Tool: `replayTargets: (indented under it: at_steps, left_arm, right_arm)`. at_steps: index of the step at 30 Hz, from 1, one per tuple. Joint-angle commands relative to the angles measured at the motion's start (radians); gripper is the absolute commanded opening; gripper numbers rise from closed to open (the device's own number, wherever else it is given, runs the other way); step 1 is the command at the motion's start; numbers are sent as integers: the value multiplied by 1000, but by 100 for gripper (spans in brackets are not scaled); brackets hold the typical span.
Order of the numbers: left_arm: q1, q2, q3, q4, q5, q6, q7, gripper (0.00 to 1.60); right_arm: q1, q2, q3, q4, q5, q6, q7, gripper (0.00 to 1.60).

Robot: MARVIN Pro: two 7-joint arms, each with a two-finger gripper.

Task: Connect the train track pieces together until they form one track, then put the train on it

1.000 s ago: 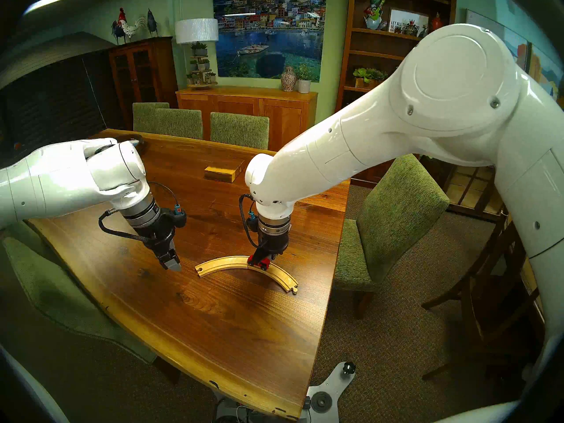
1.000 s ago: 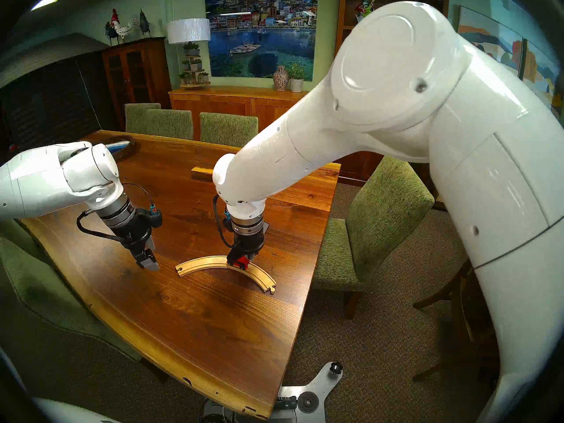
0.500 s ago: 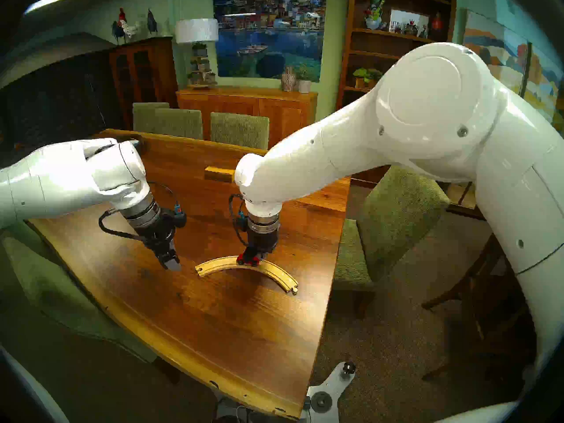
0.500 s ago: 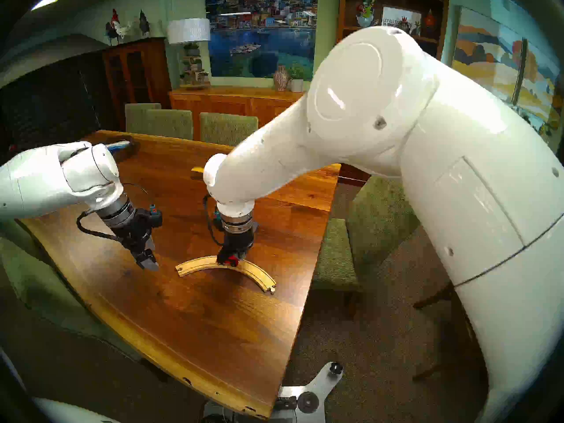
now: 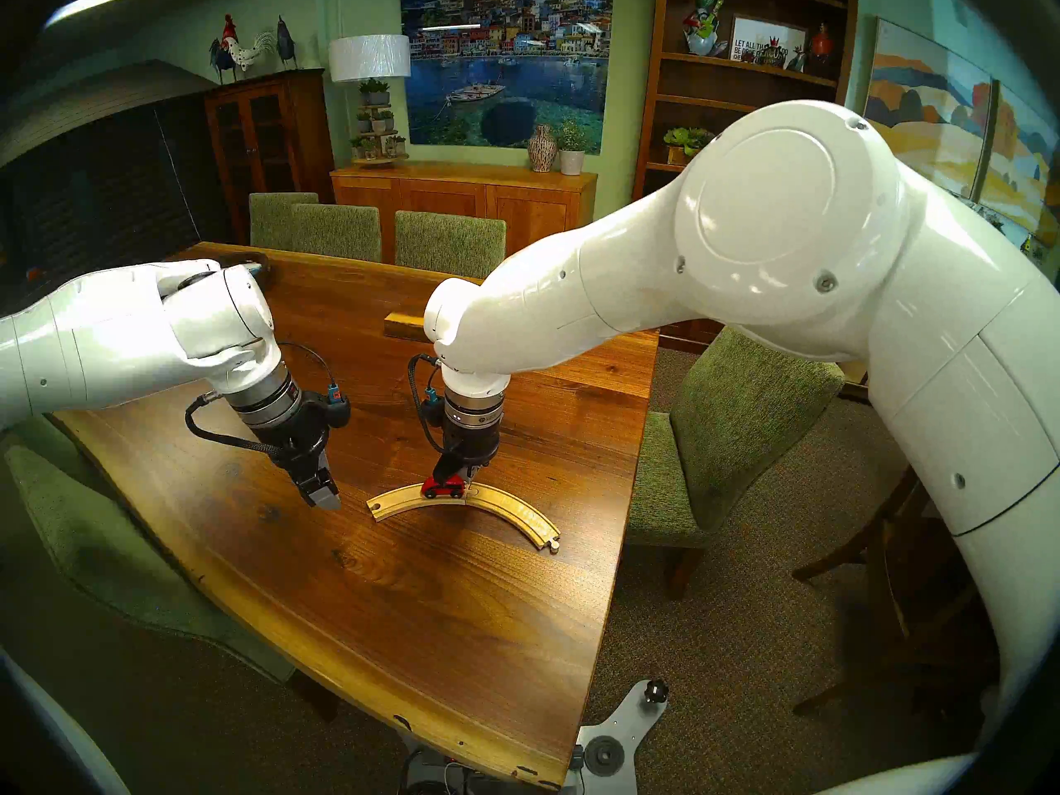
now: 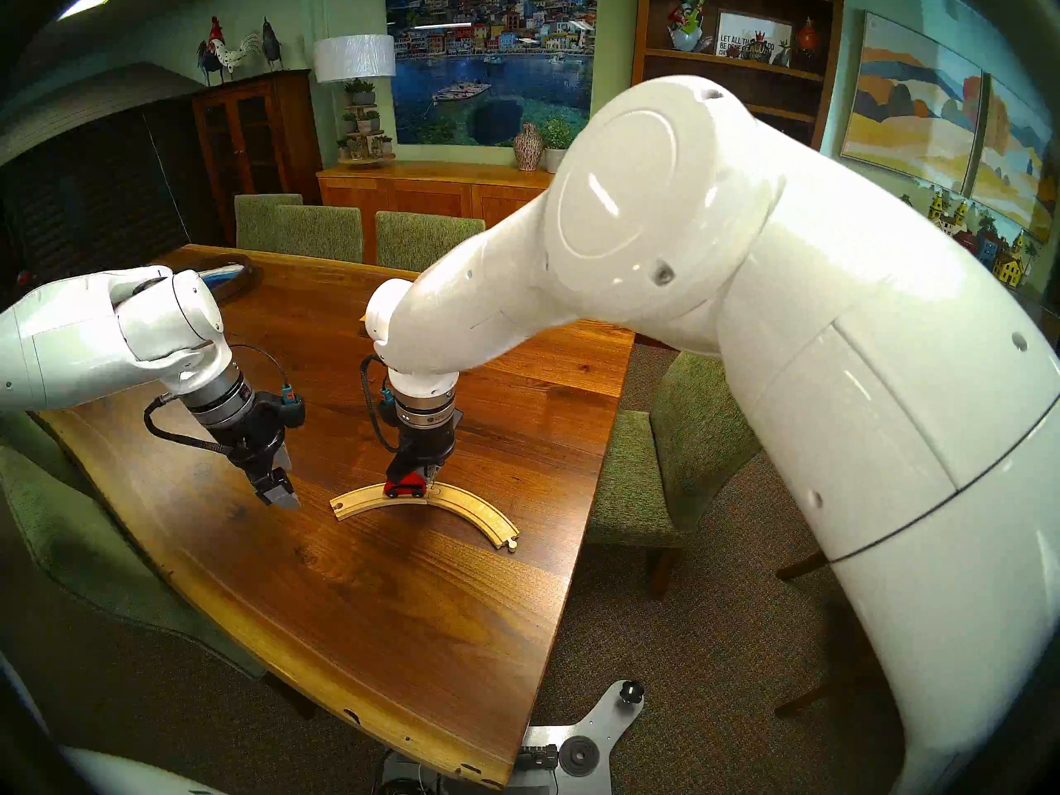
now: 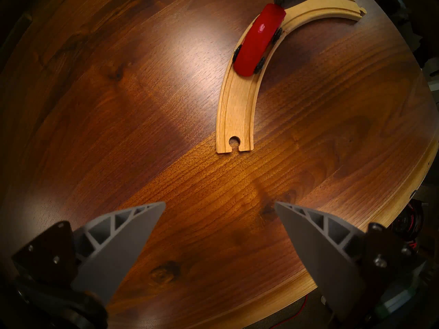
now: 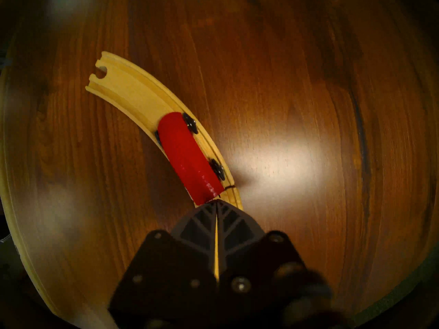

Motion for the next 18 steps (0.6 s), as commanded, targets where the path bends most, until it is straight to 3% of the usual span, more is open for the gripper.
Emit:
replayTargets:
  at_steps: [1, 18]
  left_arm:
    - [-30, 1, -24, -2, -1, 0, 2, 160]
    - [-28, 0, -23, 0, -1, -1, 1, 160]
  right_arm:
    - [9, 14, 7, 31, -25, -28, 48, 0]
    - [160, 103, 0, -175, 12, 55, -28, 0]
